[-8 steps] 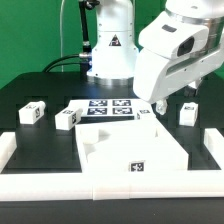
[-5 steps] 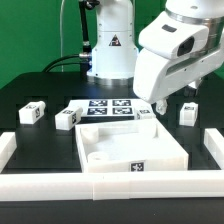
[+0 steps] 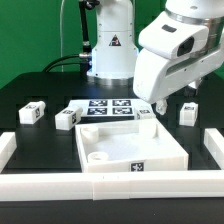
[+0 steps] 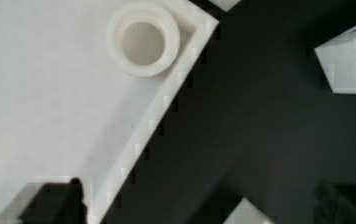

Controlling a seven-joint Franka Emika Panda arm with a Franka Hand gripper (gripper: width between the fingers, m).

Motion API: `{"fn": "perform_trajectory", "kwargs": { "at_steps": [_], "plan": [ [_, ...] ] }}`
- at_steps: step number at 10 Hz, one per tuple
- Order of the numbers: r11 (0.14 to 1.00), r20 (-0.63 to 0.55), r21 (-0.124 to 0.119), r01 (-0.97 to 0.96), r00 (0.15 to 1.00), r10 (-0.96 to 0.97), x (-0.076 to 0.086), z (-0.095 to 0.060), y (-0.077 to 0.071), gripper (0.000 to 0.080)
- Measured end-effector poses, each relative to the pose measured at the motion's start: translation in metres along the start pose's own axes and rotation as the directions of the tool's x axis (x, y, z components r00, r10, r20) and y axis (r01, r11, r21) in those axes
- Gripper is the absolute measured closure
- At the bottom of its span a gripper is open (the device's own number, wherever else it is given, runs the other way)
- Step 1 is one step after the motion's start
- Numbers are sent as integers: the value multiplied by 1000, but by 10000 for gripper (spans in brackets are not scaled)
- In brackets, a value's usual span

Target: Assemble one leg

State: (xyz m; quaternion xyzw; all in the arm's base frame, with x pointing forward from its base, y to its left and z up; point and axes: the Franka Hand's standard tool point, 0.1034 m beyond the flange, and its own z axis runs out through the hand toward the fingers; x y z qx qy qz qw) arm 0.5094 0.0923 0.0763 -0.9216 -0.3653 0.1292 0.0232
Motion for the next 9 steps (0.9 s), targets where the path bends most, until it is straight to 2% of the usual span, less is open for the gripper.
{"fn": "perform_trajectory", "kwargs": {
  "at_steps": [1, 3, 4, 5, 6, 7, 8, 9],
  "plan": [
    [998, -42, -19, 63, 997, -64, -5, 3, 4, 150],
    [978, -111, -57, 201, 972, -206, -37, 15, 6, 150],
    [951, -137, -104, 291, 943, -303, -52, 23, 8, 150],
    [931, -147, -133, 340, 922, -358, -65, 32, 8, 150],
    [896, -154, -177, 407, 888, -433, -77, 42, 9, 150],
    [878, -142, -194, 438, 873, -467, -82, 47, 7, 150],
    [881, -136, -184, 435, 877, -461, -82, 47, 8, 150],
    [881, -137, -184, 435, 877, -461, -82, 47, 8, 150]
  ]
}}
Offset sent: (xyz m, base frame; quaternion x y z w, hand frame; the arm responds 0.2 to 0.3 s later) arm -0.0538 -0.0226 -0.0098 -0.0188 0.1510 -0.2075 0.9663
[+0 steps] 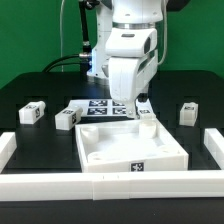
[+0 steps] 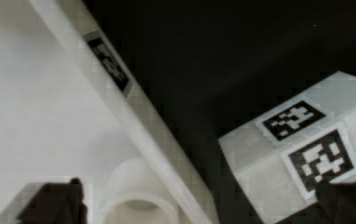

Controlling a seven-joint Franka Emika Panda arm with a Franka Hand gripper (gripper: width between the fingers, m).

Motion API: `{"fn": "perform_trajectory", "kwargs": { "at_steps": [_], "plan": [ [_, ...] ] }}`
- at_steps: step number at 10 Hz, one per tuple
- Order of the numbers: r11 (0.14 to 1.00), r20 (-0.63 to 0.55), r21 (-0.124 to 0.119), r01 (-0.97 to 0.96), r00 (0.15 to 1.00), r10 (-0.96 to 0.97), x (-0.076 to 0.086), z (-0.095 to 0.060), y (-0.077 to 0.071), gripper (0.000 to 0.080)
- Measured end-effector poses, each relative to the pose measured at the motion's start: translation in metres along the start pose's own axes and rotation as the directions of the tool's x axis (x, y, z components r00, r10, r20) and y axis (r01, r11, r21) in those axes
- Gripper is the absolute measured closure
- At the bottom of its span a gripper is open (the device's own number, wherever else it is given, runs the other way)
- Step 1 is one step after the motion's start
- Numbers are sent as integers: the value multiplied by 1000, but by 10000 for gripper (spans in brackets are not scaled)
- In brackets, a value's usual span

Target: Assemble one leg

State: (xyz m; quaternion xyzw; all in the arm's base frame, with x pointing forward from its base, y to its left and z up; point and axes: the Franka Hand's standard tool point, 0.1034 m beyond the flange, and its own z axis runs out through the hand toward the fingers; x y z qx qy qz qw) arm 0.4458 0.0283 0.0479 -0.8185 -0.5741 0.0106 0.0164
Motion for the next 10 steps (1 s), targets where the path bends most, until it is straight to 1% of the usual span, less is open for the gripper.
{"fn": "perform_trajectory", "kwargs": {
  "at_steps": [2, 3, 10],
  "plan": [
    [1000, 1, 2, 0, 1000, 0, 0, 1, -1, 150],
    [997, 3, 3, 75, 997, -75, -4, 3, 1, 150],
    [997, 3, 3, 75, 997, -75, -4, 3, 1, 150]
  ]
}}
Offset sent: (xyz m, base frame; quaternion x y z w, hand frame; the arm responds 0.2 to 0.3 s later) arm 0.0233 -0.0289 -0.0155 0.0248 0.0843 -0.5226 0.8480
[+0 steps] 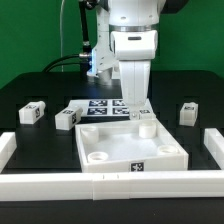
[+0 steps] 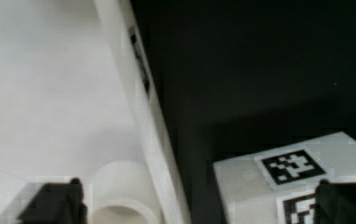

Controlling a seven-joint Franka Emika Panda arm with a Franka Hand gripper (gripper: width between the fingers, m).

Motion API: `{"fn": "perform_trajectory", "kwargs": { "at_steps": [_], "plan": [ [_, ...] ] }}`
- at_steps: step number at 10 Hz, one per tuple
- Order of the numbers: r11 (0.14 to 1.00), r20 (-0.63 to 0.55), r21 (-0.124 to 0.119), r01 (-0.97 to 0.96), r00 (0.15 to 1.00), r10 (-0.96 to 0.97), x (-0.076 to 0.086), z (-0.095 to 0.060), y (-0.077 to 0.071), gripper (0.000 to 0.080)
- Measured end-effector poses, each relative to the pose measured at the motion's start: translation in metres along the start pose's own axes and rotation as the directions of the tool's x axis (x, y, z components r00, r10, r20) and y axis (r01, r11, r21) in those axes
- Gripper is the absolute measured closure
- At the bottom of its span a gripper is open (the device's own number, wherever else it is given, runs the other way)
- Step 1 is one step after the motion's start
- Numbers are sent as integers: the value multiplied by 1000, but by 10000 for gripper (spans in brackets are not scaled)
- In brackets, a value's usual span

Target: Assemble one leg

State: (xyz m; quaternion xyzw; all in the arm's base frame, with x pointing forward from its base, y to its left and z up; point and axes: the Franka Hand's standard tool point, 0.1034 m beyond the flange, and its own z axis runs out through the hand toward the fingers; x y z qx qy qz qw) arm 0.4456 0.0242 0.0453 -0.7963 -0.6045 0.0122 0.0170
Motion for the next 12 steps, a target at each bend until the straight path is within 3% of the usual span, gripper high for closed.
{"fn": "perform_trajectory", "kwargs": {
  "at_steps": [4, 5, 8, 10, 12],
  "plan": [
    [1000, 0, 0, 0, 1000, 0, 0, 0, 0, 150],
    [954, 0, -6, 299, 954, -299, -7, 4, 4, 150],
    [898, -7, 0, 440, 898, -440, -22, 14, 22, 150],
    [895, -14, 14, 447, 895, -446, -31, 23, 19, 150],
    [899, -16, 26, 438, 899, -437, -30, 35, 11, 150]
  ]
}}
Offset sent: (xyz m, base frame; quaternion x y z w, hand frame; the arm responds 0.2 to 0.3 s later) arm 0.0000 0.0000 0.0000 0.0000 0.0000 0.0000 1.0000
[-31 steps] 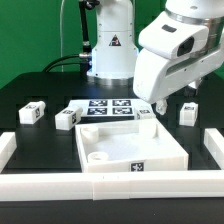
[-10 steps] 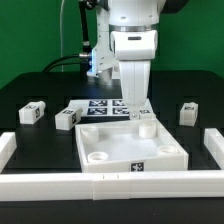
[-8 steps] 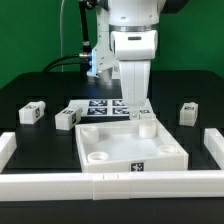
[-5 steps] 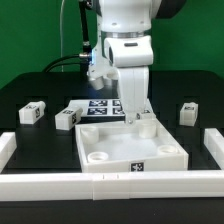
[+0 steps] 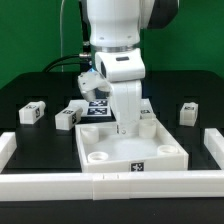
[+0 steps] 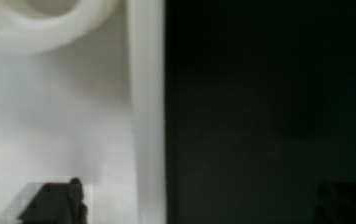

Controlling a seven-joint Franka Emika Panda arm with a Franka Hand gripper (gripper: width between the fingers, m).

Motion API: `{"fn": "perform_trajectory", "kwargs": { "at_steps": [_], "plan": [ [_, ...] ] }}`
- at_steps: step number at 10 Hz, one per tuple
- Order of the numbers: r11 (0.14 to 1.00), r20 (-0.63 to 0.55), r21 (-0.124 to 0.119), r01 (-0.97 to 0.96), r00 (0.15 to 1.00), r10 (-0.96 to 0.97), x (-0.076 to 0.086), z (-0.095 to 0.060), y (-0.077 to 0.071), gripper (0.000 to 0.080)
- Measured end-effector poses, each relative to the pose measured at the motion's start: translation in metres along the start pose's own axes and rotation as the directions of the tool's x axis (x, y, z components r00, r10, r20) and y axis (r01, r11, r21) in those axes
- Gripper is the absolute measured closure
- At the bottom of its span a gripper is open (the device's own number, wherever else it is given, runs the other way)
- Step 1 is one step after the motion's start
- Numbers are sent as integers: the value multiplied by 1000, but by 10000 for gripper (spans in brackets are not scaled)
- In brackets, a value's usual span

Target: Assemble one leg

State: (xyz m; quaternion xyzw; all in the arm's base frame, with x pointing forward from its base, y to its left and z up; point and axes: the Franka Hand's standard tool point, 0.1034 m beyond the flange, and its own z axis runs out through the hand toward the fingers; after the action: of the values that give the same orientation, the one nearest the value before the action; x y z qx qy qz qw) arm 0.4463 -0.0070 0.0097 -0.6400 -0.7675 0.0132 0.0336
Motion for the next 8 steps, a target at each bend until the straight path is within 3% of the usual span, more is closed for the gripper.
{"fn": "perform_trajectory", "kwargs": {
  "at_steps": [3, 7, 8],
  "plan": [
    [1000, -2, 0, -23, 1000, 23, 9, 4, -4, 150],
    [1000, -2, 1, -29, 1000, 29, 7, 4, -4, 700],
    [1000, -2, -1, -29, 1000, 29, 7, 4, -4, 700]
  ]
}}
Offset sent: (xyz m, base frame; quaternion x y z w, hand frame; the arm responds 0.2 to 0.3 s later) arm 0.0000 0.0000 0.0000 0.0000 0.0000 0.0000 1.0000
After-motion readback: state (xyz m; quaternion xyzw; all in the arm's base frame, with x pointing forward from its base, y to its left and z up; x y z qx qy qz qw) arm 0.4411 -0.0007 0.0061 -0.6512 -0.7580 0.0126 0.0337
